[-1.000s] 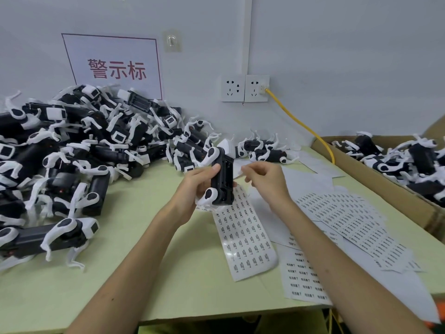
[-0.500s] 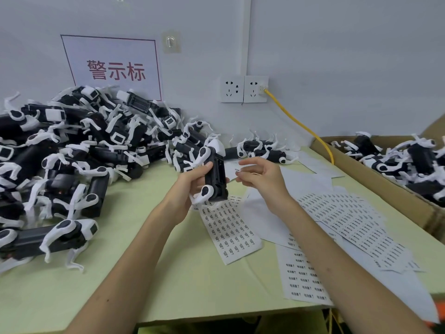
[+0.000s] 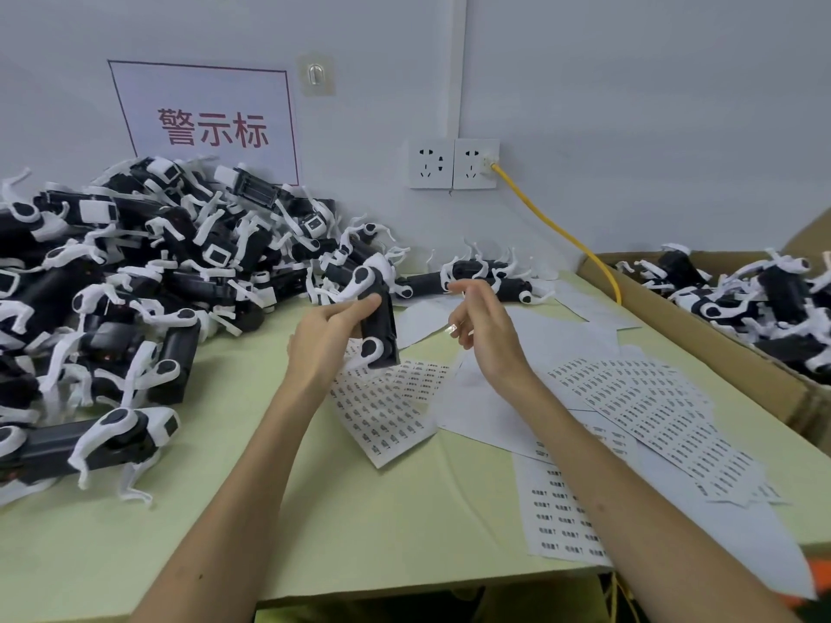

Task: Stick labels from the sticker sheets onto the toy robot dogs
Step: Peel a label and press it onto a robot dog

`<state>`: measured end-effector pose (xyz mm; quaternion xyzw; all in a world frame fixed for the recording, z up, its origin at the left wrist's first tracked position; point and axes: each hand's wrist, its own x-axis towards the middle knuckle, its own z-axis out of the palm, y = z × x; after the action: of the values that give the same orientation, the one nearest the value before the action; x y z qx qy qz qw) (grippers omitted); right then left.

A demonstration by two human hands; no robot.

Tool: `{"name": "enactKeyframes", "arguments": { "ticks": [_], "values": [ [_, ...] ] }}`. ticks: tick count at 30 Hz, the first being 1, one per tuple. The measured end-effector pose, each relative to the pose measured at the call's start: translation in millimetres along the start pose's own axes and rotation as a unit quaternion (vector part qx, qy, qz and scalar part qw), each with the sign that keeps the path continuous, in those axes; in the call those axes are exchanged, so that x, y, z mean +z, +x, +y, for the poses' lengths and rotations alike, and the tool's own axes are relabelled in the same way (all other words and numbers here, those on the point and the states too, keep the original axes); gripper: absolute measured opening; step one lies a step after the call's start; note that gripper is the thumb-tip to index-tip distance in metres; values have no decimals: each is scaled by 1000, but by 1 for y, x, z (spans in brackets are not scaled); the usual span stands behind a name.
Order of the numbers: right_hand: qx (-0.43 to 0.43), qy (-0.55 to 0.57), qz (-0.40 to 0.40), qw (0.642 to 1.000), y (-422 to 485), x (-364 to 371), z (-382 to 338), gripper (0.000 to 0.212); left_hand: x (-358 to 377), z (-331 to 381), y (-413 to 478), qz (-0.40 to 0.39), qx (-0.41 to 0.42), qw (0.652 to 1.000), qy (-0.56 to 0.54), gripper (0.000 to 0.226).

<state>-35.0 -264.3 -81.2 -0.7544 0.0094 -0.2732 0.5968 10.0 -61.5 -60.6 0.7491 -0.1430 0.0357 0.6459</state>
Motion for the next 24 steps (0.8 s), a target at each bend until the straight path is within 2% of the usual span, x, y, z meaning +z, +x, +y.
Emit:
{"name": "enactKeyframes", "arguments": {
  "ticks": [2, 3, 5, 6, 7, 8, 9, 10, 12, 15, 18, 24],
  "values": [
    [-21, -37, -15, 999, -1, 0, 3, 33, -4, 1, 1, 0, 0, 1000, -7, 39],
    [-32, -61, -24, 997, -2, 0, 4, 34, -4, 0, 2, 16, 7, 999, 41, 32],
    [-51, -95, -36, 994, -4, 1, 6, 36, -3, -5, 3, 61, 43, 971, 228, 27],
    [-56, -102, -40, 992, -5, 1, 6, 36, -2, -6, 2, 72, 55, 955, 282, 27],
    [-57, -105, -42, 992, -5, 2, 6, 36, 0, -5, 0, 63, 51, 957, 277, 27],
    [-55, -101, -44, 992, -6, 2, 6, 38, 2, -2, -3, 24, 35, 979, 199, 29],
    [-52, -90, -45, 994, -6, 2, 5, 40, 3, 1, -6, -44, 9, 996, 76, 31],
    [-48, -72, -46, 995, -5, 3, 4, 41, 4, 2, -9, -120, -14, 992, -38, 35],
    [-43, -41, -53, 997, -5, 3, 2, 40, 8, 5, -12, -223, -35, 959, -173, 43],
    [-48, -34, -78, 995, -6, 3, 0, 35, 13, 5, -15, -271, -27, 930, -246, 48],
    [-51, -46, -98, 993, -7, 4, 3, 39, 18, 0, -13, -273, -27, 921, -275, 48],
    [-55, -65, -105, 991, -7, 4, 3, 36, 18, -6, -9, -277, -47, 905, -320, 55]
  ]
}}
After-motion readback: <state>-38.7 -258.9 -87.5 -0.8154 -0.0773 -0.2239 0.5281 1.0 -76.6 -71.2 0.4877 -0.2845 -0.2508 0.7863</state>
